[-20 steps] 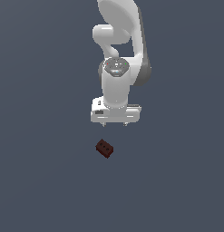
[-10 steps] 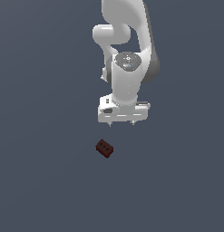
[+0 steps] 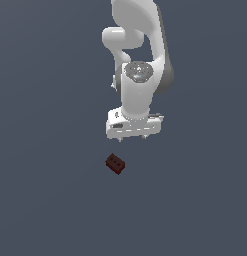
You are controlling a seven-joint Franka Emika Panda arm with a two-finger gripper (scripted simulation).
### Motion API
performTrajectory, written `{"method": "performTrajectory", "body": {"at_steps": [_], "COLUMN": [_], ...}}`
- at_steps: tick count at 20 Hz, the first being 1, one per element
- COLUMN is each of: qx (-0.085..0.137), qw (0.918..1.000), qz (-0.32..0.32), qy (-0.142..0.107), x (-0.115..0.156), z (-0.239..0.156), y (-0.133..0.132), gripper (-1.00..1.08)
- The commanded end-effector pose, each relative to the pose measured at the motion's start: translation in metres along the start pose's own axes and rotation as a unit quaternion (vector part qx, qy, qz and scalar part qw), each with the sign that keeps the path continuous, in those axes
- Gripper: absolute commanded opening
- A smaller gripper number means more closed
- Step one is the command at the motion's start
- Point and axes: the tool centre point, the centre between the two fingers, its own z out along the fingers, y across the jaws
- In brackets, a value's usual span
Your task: Pick up the object and move it to a goal position.
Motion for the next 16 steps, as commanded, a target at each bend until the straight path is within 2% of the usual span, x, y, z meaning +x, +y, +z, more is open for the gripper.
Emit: {"method": "performTrajectory", "body": {"at_steps": [1,8,16], "qx": [-0.001,-0.002,-0.004], "qw": [0.9999,0.9964,0.9836], "qz": [-0.017,-0.085,-0.18], "qy": [0.0,-0.001,-0.002], "x": [0.002,0.011,0.022], "z": [0.004,0.018,0.04], "y": [0.003,0.017,0.037], "gripper": [1.0,1.0,1.0]}}
